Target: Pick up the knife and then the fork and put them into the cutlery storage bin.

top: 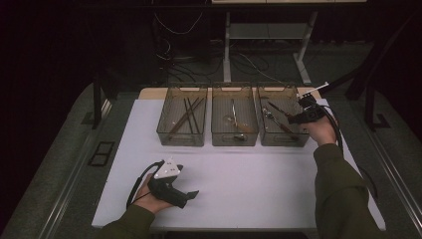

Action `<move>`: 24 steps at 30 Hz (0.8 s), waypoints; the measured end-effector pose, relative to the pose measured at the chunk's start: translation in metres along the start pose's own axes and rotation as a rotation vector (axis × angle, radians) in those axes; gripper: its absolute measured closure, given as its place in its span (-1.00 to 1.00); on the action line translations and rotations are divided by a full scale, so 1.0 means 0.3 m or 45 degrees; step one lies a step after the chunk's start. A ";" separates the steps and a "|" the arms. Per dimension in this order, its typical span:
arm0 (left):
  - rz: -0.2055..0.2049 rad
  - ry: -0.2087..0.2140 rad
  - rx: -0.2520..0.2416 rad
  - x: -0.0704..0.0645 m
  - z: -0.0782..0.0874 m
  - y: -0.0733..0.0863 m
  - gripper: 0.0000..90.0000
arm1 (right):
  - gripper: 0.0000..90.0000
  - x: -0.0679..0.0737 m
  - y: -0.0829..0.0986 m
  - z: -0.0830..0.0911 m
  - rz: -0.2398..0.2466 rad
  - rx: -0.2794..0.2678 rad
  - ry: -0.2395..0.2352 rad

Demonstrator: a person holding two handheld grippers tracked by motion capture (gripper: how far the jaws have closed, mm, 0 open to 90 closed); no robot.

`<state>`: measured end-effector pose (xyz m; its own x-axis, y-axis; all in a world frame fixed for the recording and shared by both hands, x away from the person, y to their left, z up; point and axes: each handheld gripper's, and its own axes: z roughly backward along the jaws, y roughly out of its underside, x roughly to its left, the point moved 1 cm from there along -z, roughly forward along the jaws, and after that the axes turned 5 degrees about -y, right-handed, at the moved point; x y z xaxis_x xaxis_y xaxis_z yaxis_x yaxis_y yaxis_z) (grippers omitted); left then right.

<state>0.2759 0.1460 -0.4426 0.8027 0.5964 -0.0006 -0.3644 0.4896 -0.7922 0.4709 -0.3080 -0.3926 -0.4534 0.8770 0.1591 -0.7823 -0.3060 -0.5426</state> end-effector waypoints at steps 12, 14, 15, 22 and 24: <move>-0.004 0.004 0.006 0.001 -0.002 0.001 -1.00 | 0.45 0.008 -0.005 -0.021 -0.011 -0.005 0.044; -0.002 0.004 0.005 0.001 -0.002 0.001 -1.00 | 0.32 0.003 -0.007 -0.013 -0.018 -0.031 0.046; -0.002 0.003 0.004 0.001 -0.002 0.001 -1.00 | 0.27 0.001 -0.007 -0.009 -0.021 -0.046 0.038; -0.003 0.008 0.001 0.001 -0.002 0.001 -1.00 | -0.19 0.001 0.001 0.036 -0.012 -0.181 -0.030; -0.006 0.009 -0.006 0.002 -0.002 0.000 -1.00 | -0.29 0.012 0.004 0.053 -0.001 -0.228 -0.061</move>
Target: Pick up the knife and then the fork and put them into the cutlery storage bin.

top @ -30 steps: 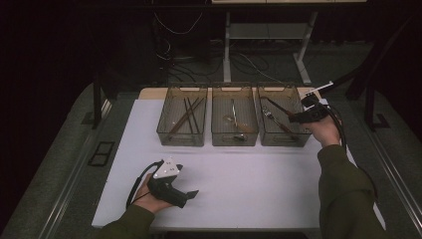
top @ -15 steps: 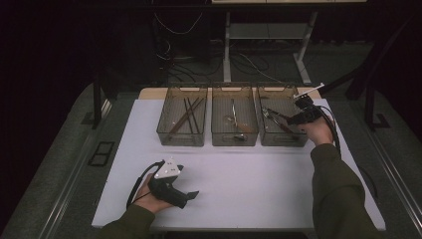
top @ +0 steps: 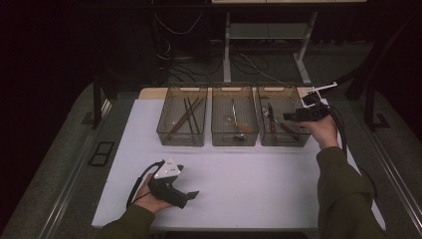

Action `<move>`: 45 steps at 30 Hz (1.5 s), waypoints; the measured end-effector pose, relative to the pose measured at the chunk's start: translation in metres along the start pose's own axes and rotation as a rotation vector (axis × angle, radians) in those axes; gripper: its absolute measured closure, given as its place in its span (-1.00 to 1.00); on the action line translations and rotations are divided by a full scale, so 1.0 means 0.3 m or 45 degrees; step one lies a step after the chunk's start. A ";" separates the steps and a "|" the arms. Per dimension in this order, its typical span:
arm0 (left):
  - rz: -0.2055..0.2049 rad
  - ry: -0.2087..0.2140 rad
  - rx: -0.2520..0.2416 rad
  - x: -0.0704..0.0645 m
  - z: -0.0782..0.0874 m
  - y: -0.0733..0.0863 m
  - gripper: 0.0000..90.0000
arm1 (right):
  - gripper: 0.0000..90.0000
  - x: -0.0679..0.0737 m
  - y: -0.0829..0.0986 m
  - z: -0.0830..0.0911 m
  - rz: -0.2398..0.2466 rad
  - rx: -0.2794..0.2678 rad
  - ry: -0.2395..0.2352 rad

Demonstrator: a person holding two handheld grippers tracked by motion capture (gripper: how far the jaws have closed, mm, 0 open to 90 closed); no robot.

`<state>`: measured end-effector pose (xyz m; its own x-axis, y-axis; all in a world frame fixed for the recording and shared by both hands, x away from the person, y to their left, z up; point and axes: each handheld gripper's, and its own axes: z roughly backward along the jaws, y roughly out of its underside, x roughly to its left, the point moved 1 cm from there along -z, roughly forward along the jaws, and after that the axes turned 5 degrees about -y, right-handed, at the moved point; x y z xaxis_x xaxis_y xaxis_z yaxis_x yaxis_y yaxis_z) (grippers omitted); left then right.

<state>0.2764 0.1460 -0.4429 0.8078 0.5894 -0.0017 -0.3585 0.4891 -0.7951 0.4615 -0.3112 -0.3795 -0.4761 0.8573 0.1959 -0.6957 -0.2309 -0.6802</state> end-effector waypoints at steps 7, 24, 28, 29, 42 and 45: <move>0.004 0.002 -0.014 0.007 0.003 0.000 -1.00 | -0.44 0.044 0.002 0.051 0.064 -0.120 0.004; 0.033 0.004 -0.040 0.033 0.003 0.001 -1.00 | -0.61 0.159 0.129 0.149 0.155 -0.268 -0.081; 0.032 0.007 -0.042 0.032 0.006 0.002 -1.00 | -0.61 0.197 0.174 0.149 0.181 -0.267 -0.107; 0.034 0.006 -0.043 0.032 0.006 0.002 -1.00 | -0.61 0.206 0.186 0.147 0.190 -0.267 -0.108; 0.035 0.010 -0.046 0.032 0.010 0.002 -1.00 | -0.61 0.283 0.367 0.118 0.259 -0.231 -0.169; 0.029 0.012 -0.052 0.029 0.011 0.002 -1.00 | -0.61 0.290 0.412 0.113 0.266 -0.219 -0.171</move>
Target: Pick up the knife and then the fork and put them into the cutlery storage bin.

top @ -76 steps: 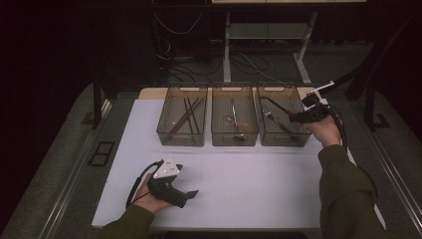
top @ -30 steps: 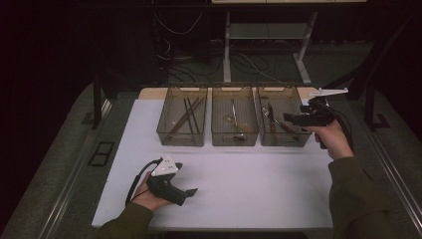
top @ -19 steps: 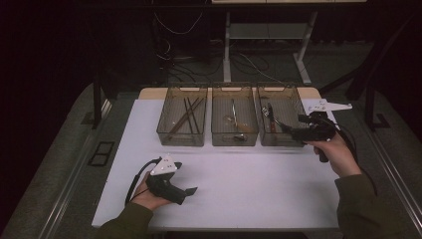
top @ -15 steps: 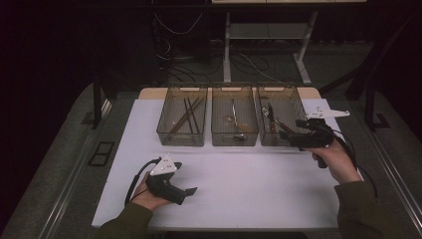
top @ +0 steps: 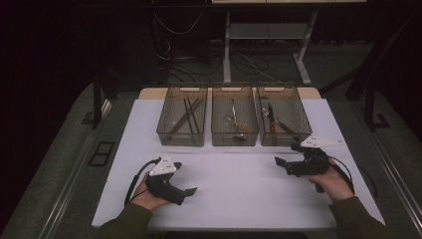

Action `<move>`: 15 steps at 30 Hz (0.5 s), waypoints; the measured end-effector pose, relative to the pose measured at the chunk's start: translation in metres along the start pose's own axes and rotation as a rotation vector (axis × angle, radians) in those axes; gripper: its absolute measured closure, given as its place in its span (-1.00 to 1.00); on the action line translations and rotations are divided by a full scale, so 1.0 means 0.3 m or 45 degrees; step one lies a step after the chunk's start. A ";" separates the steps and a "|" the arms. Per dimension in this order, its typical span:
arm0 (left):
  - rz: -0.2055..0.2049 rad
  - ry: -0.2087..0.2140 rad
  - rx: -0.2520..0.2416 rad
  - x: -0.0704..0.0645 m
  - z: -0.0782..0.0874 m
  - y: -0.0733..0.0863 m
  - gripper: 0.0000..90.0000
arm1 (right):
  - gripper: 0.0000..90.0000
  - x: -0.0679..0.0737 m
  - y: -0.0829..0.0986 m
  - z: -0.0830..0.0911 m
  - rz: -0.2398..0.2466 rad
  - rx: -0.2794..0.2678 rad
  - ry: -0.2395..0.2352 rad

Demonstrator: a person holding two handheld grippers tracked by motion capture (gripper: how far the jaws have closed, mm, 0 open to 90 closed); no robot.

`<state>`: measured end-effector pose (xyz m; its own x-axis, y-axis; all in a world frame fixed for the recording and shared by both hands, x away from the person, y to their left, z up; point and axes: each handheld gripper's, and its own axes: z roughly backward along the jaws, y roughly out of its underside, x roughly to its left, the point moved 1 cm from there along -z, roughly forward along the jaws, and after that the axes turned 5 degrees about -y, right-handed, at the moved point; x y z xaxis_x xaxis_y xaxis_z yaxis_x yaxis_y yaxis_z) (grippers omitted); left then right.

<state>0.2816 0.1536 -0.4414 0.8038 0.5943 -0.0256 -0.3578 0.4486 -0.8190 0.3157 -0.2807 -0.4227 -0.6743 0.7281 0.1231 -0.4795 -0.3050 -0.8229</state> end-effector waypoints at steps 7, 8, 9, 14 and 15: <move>-0.002 0.001 -0.004 -0.004 0.004 -0.003 -1.00 | -0.61 0.052 0.085 0.009 0.027 0.022 -0.050; -0.003 0.001 -0.005 -0.004 0.004 -0.003 -1.00 | -0.61 0.059 0.093 0.012 0.022 0.026 -0.056; -0.004 0.001 -0.004 -0.004 0.005 -0.003 -1.00 | -0.61 0.066 0.102 0.014 0.031 0.028 -0.061; -0.001 0.009 -0.010 -0.007 0.005 -0.003 -1.00 | -0.61 0.093 0.125 0.031 0.038 0.022 -0.063; -0.002 0.011 -0.012 -0.008 0.005 -0.003 -1.00 | -0.61 0.096 0.129 0.034 0.037 0.023 -0.066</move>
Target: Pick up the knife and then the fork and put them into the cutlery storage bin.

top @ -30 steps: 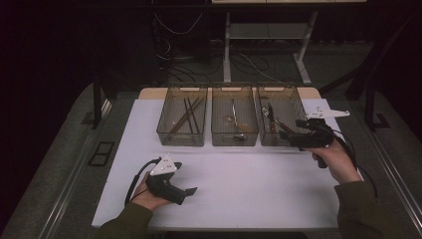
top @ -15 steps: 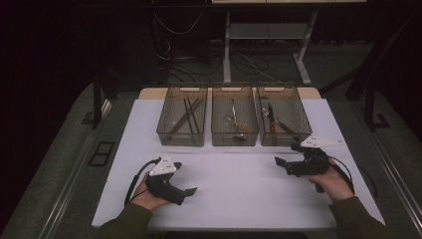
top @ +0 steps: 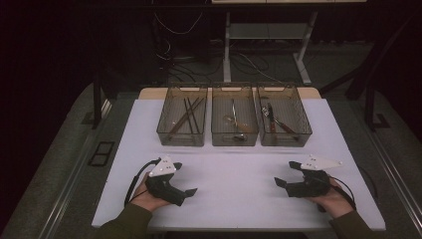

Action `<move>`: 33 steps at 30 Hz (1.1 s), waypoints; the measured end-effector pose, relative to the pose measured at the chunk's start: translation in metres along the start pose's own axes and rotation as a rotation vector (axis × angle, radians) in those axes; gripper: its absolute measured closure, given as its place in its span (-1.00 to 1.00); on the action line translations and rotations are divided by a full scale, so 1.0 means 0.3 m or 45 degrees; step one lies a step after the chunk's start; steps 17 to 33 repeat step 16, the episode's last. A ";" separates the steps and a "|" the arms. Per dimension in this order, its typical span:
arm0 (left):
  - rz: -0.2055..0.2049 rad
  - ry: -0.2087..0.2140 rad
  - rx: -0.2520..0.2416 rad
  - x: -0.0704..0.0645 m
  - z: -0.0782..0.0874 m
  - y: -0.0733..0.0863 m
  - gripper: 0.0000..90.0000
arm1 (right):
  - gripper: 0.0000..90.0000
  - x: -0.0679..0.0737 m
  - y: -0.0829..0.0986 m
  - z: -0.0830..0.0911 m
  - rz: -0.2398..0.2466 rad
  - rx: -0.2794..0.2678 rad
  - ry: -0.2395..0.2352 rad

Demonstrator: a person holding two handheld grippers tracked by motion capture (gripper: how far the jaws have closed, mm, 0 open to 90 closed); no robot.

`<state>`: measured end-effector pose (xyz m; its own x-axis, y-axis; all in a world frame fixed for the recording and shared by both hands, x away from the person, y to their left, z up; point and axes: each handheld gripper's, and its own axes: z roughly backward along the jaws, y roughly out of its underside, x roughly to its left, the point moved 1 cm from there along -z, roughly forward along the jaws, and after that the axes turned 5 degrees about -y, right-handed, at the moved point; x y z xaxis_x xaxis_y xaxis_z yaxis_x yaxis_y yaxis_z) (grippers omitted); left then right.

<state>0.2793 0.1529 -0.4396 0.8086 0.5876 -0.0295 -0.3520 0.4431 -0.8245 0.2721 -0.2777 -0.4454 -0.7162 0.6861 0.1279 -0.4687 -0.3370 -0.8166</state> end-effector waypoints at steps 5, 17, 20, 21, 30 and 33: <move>-0.012 0.011 -0.001 -0.004 0.005 -0.001 -1.00 | -0.61 0.004 0.023 0.011 -0.004 0.001 -0.003; -0.022 0.019 0.004 -0.007 0.004 -0.001 -1.00 | -0.61 0.009 0.037 0.016 0.002 0.018 -0.005; -0.022 0.019 0.004 -0.007 0.004 -0.001 -1.00 | -0.61 0.009 0.037 0.016 0.002 0.018 -0.005; -0.022 0.019 0.004 -0.007 0.004 -0.001 -1.00 | -0.61 0.009 0.037 0.016 0.002 0.018 -0.005; -0.022 0.019 0.004 -0.007 0.004 -0.001 -1.00 | -0.61 0.009 0.037 0.016 0.002 0.018 -0.005; -0.022 0.019 0.004 -0.007 0.004 -0.001 -1.00 | -0.61 0.009 0.037 0.016 0.002 0.018 -0.005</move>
